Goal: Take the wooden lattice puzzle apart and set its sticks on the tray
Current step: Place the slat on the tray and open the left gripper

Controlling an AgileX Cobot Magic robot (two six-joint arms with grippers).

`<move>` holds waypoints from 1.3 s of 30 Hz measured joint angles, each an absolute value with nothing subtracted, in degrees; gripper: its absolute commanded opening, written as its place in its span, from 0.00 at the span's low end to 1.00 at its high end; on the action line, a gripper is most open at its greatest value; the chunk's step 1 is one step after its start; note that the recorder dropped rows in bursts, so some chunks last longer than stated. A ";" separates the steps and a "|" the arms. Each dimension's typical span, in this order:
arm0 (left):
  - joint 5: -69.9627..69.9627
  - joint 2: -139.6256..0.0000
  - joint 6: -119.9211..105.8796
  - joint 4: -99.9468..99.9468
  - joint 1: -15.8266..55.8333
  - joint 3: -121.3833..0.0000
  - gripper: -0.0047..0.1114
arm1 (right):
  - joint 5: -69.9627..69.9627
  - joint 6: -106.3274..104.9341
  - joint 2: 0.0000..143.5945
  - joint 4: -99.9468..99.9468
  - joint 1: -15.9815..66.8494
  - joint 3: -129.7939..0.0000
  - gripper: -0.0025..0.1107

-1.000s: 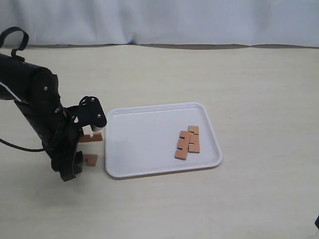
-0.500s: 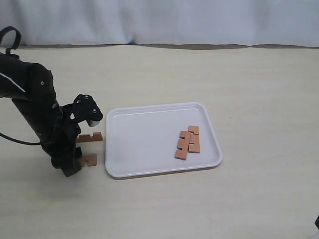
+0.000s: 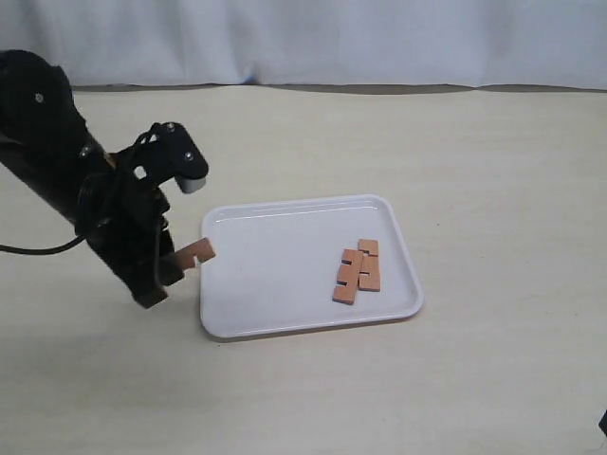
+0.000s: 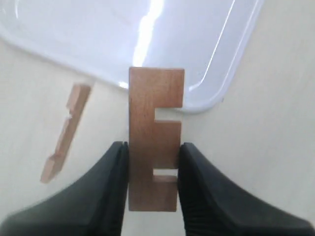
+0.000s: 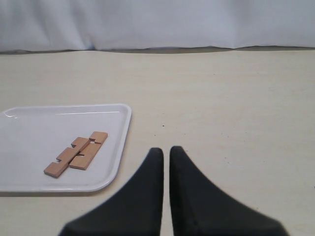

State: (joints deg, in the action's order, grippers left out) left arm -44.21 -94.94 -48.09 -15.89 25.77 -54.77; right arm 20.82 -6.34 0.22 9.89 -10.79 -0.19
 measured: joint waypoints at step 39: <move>-39.72 -104.44 -15.22 -3.72 39.72 -71.66 0.56 | 20.82 -6.34 0.22 9.89 -10.79 -0.19 0.06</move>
